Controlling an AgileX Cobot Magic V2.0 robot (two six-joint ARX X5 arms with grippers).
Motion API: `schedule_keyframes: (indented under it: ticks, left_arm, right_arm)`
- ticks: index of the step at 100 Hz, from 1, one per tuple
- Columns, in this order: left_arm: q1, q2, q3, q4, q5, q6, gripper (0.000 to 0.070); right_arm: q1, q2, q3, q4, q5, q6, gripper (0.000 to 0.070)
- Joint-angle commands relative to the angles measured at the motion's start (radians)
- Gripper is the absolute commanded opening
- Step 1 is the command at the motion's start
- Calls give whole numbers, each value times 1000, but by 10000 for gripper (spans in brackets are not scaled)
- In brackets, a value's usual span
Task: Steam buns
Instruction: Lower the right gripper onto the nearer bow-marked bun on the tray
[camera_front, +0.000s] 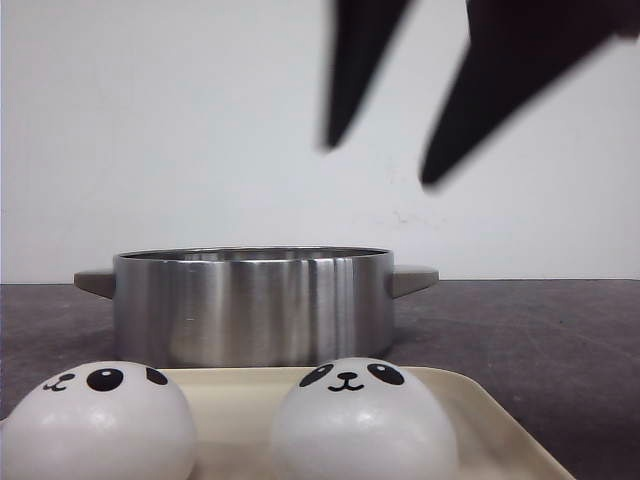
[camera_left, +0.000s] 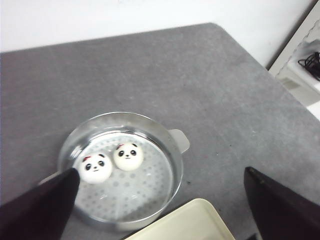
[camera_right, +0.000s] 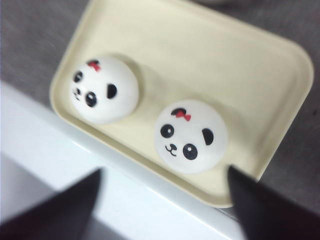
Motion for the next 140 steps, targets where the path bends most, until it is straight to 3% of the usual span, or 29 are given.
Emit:
schedule_keyframes:
  ticks: [1, 24, 67, 85, 101, 114, 134, 140]
  left_arm:
    - [-6, -37, 21, -7, -18, -1, 637]
    - [-6, -163, 21, -35, -63, -1, 634]
    - [-6, -195, 21, -115, -63, 0, 632]
    - [-6, -195, 21, -115, -63, 5, 633]
    - [-6, -195, 21, -115, -63, 11, 632]
    - [-6, -195, 21, -111, -63, 11, 632]
    - [-6, -195, 21, -106, -63, 11, 632]
    - [-6, -195, 21, -106, -63, 11, 632]
  right_arm:
    - [15, 40, 4, 5, 0, 44, 700]
    - [8, 147, 3, 14, -33, 80, 700]
    - [-54, 292, 3, 83, -49, 79, 682]
    - [-86, 306, 3, 87, -67, 78, 532]
    - [-90, 306, 3, 86, -129, 73, 530]
    - [-90, 318, -3, 95, -135, 72, 521]
    - [-95, 371, -3, 95, -185, 49, 328]
    - [-95, 385, -3, 96, -177, 41, 216]
